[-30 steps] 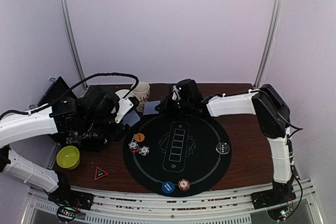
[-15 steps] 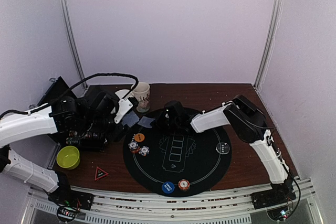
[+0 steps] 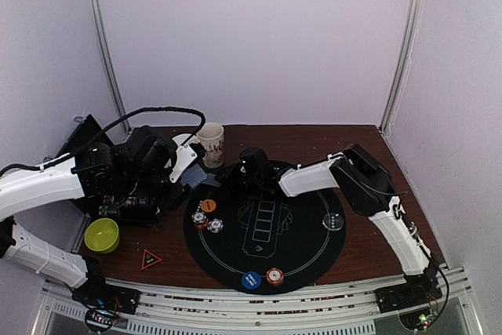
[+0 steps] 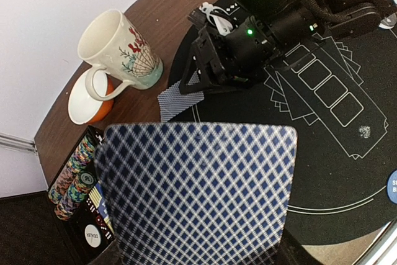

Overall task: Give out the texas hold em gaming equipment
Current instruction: Distribute the poker card in the big blind area.

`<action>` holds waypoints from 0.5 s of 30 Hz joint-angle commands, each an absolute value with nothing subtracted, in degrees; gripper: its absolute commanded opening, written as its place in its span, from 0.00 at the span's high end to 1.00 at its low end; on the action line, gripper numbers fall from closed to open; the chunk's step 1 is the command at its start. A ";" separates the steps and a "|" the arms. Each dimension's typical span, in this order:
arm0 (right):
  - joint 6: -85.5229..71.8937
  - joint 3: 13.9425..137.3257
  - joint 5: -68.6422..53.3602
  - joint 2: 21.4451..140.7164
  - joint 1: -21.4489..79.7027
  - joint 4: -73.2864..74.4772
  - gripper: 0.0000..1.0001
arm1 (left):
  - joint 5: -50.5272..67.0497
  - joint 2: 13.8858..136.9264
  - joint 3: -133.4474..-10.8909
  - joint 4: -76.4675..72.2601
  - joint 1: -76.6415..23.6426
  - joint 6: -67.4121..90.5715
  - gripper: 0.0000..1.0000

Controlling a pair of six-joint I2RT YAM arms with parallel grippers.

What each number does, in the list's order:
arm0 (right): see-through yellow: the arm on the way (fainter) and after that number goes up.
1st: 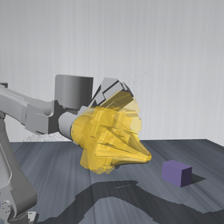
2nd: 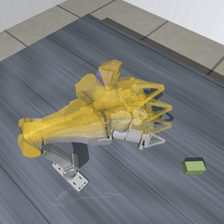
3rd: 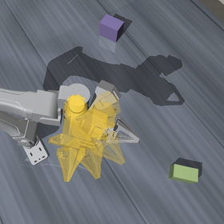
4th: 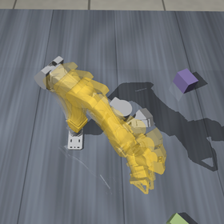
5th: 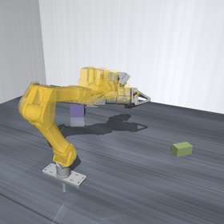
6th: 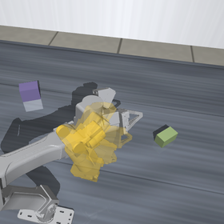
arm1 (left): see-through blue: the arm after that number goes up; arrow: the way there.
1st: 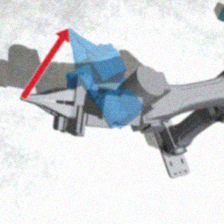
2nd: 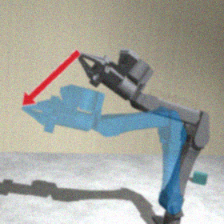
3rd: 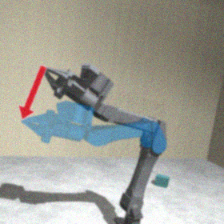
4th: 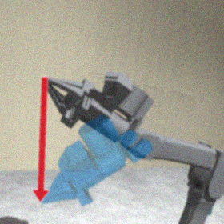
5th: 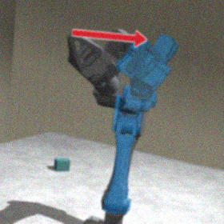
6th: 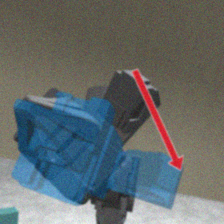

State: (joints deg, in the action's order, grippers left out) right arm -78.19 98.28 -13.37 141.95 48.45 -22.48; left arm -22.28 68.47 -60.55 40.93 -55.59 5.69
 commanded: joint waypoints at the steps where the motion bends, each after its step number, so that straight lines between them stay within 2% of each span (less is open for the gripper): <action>1: -68.93 97.45 -14.25 137.72 48.70 -16.01 0.54 | -22.42 67.75 -62.74 40.05 -55.31 4.60 0.39; 6: -53.98 92.15 -13.06 127.81 48.45 -11.06 0.42 | -19.93 67.39 -62.88 39.64 -55.33 2.34 0.39; 11: -38.77 88.45 -13.85 116.17 47.72 -2.30 0.19 | -17.80 68.31 -63.49 39.64 -55.29 0.19 0.40; 12: -35.05 87.58 -14.31 113.54 47.57 -0.95 0.10 | -17.69 68.44 -63.60 39.64 -55.36 -0.15 0.40; 14: -28.55 85.28 -17.11 108.35 46.92 0.47 0.01 | -17.33 68.54 -63.85 39.41 -55.33 -1.22 0.40; 15: -26.40 84.67 -20.15 105.77 46.46 0.71 0.00 | -17.14 68.53 -63.93 39.30 -55.32 -1.62 0.40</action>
State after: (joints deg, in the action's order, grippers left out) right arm -43.31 87.66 -14.57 115.11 47.86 -4.49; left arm -18.81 68.51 -61.78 41.36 -55.59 1.06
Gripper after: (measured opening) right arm 0.960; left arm 0.600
